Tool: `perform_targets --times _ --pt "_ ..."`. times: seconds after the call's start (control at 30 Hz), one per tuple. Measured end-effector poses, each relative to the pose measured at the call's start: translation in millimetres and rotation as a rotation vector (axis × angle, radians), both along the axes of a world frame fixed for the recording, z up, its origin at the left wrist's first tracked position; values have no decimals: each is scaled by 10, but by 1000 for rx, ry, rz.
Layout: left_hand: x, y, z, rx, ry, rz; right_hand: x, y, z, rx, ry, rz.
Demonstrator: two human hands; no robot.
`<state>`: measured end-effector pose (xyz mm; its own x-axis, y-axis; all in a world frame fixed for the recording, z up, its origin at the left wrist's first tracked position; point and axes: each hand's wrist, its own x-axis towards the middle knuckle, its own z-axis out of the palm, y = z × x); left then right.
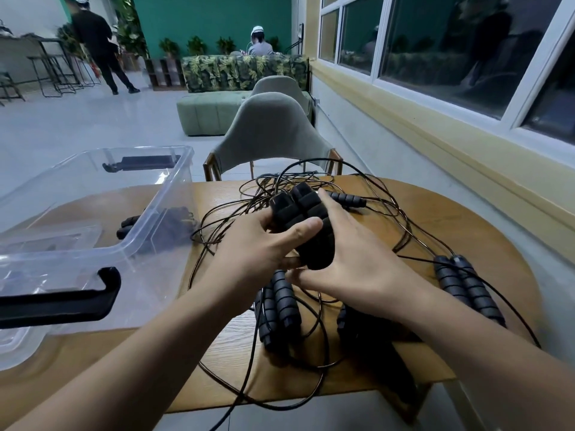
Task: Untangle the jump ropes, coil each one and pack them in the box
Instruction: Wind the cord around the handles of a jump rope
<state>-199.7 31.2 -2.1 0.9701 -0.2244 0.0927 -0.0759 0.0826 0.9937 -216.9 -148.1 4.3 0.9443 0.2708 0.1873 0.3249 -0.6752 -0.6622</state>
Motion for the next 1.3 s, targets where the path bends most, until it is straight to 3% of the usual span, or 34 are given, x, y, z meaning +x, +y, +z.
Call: perform_targets --times 0.13,0.53,0.73,0.93,1.03,1.17,1.3 --pt "4 -64 -27 -1 0 23 26 4 -48 -151 -100 -72" --pt "101 78 -2 44 49 -14 21 -107 -22 -114 -134 80" --pt "113 47 40 -128 93 28 -26 -97 -48 -238 -411 -40" --pt "109 73 118 -199 99 61 -33 -13 -117 -207 -649 -66" --pt "72 161 171 4 35 37 8 -57 -75 -131 -563 -28" --pt "48 340 253 491 -322 191 60 -253 102 25 -367 -34" --pt "107 418 257 515 -595 471 67 -372 214 17 -156 2"
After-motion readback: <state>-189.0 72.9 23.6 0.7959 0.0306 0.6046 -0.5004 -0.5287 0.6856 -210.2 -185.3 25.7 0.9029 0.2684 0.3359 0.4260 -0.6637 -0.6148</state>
